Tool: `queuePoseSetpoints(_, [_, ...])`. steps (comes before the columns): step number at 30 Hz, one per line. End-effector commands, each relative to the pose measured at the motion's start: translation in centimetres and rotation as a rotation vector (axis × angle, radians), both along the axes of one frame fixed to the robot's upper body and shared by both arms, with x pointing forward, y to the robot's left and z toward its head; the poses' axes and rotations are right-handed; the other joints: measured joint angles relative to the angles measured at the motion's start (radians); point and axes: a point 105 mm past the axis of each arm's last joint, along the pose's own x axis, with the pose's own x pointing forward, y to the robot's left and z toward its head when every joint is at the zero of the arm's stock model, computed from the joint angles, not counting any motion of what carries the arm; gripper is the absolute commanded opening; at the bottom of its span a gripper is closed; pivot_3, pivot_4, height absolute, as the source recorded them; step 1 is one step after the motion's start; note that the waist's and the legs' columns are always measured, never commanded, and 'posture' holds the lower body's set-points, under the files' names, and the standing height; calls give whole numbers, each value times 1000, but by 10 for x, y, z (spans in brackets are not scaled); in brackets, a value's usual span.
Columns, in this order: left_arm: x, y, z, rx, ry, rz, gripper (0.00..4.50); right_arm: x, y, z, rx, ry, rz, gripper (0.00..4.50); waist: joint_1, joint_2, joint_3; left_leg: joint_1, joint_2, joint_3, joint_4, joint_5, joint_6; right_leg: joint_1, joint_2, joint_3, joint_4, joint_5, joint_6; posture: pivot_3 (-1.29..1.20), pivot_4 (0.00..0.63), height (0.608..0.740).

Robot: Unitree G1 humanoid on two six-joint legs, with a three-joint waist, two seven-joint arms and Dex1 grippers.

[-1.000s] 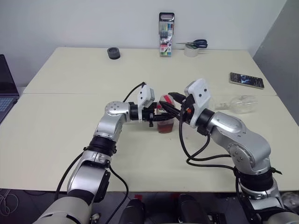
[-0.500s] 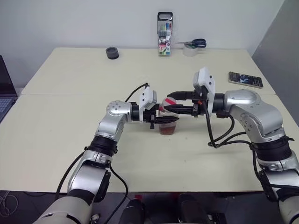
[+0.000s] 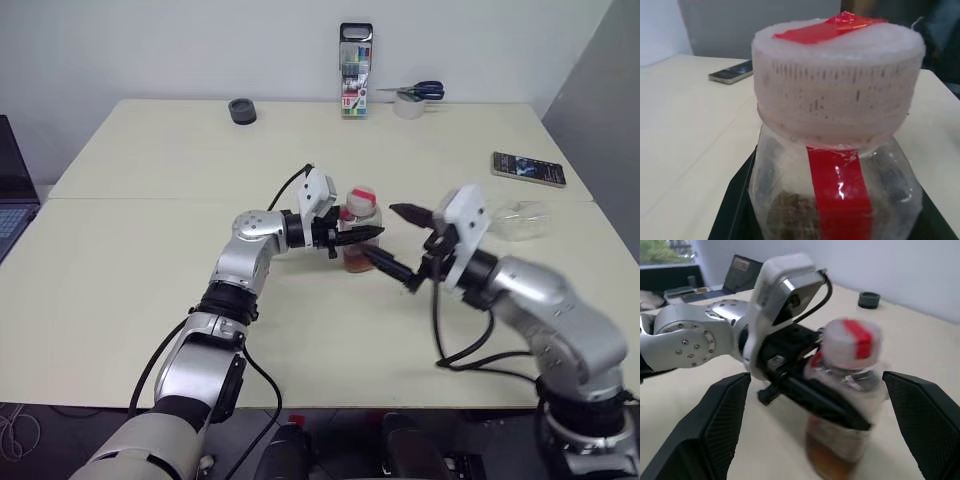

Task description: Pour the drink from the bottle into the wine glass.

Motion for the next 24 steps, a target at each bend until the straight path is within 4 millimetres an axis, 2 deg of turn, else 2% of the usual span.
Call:
queuePoseSetpoints(1, [0, -4, 16, -22, -57, -23, 1742, 6, 2, 16, 65, -108, -168, 4500, -1, 0, 0, 1, 1, 0, 0, 0, 0, 1, 1, 0, 0, 0, 0, 0, 150, 740])
queuePoseSetpoints(5, [-1, -5, 14, -8, -60, -39, 1742, 16, 7, 19, 92, -149, -257, 4500, -5, 0, 0, 2, 2, -1, -1, 0, 0, 1, 3, 0, 1, 0, 0, 0, 150, 740])
queuePoseSetpoints(12, [-2, -4, 11, 9, -66, -50, 1742, 28, 11, 23, 122, -158, -285, 4500, -6, 0, 0, 1, 2, 0, -1, 0, 0, 1, 3, 0, 0, 0, 0, 0, 150, 740])
queuePoseSetpoints(21, [-4, -1, 8, 23, -70, -49, 1742, 34, 10, 20, 136, -132, -300, 4500, -7, 0, 0, 2, 2, 0, -1, 0, 0, 1, 3, 0, 0, 0, 0, 0, 150, 740])
queuePoseSetpoints(22, [-4, -1, 8, 25, -70, -50, 1742, 34, 10, 20, 136, -131, -301, 4327, -7, 0, 0, 2, 2, 0, -1, 0, 0, 1, 3, 0, 0, 0, 0, 0, 150, 740])
queuePoseSetpoints(24, [-4, -1, 7, 27, -71, -52, 1742, 35, 10, 19, 133, -129, -301, 4327, -7, 0, 0, 2, 2, 0, -1, 0, 0, 1, 3, 0, 0, 0, 0, 0, 150, 740])
